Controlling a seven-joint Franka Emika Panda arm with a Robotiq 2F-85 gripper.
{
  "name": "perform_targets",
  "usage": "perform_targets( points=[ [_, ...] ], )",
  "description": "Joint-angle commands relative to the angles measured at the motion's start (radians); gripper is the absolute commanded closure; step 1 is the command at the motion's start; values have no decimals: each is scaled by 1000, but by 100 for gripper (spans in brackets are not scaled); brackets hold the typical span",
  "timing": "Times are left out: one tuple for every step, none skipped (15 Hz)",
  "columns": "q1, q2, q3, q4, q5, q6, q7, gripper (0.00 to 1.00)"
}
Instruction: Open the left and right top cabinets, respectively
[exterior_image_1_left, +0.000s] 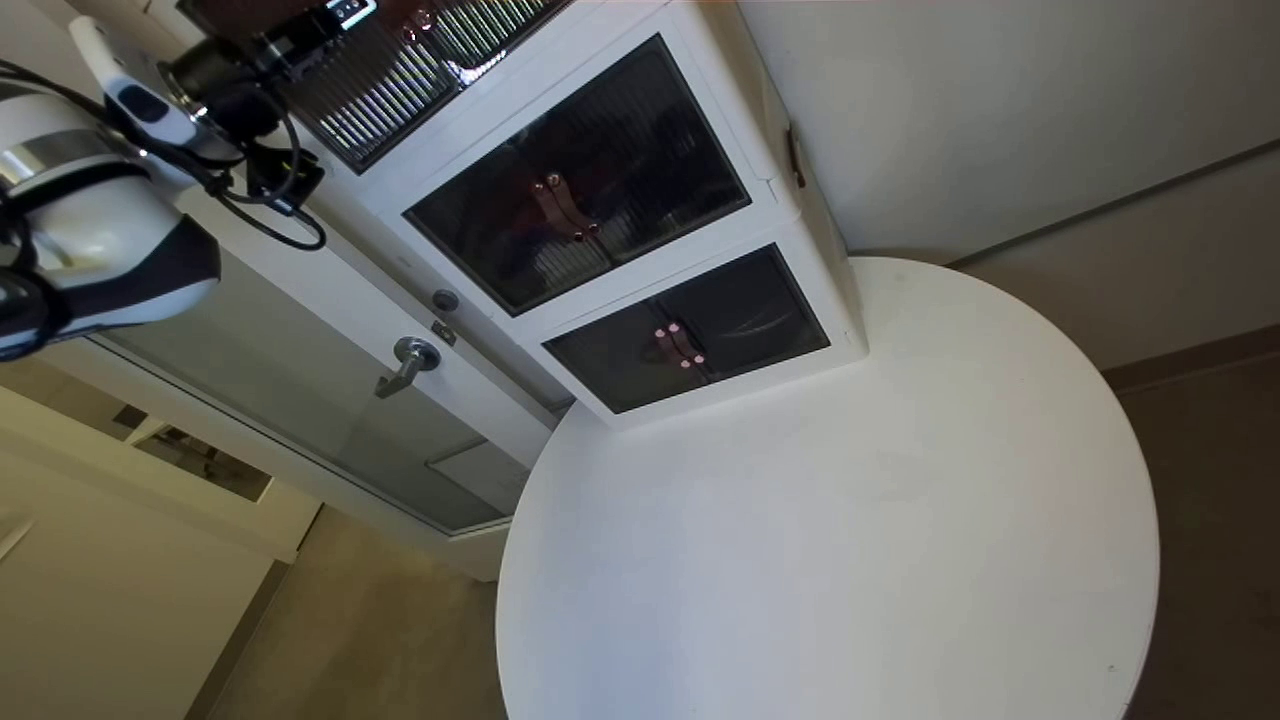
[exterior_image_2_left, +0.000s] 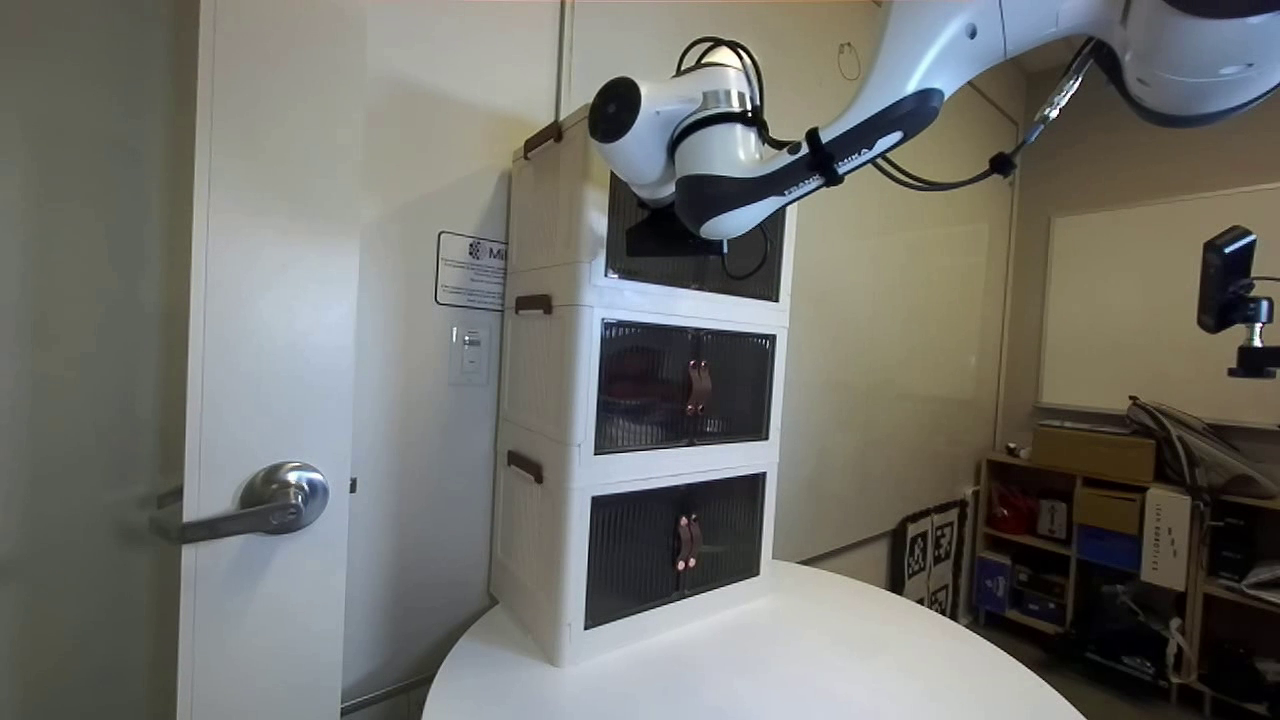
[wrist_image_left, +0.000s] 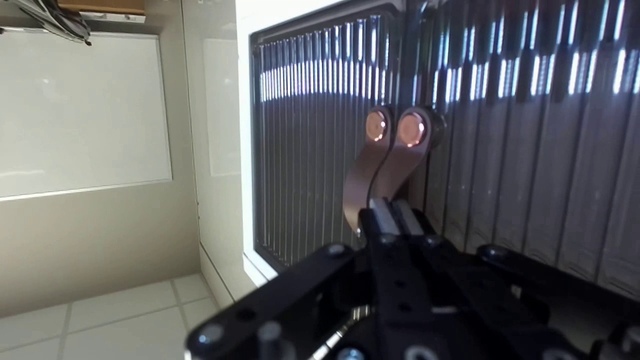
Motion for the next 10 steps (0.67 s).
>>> perform_targets(
  points=[
    [14, -20, -9, 19, 25, 38, -47, 99],
    [14, -26, -9, 13, 29, 45, -47, 99],
    [15, -34, -8, 7, 34, 52, -47, 99],
    [15, -40, -7, 1, 40, 59, -48, 99],
    [15, -47, -7, -8, 45, 67, -46, 99],
    [16, -52, -6, -15, 49, 73, -45, 99],
    [17, -59, -5, -28, 52, 81, -42, 99],
    [19, -64, -5, -37, 52, 87, -40, 99],
    [20, -72, -4, -51, 52, 96, -38, 99],
    [21, -78, -4, -62, 49, 105, -36, 99]
  ],
)
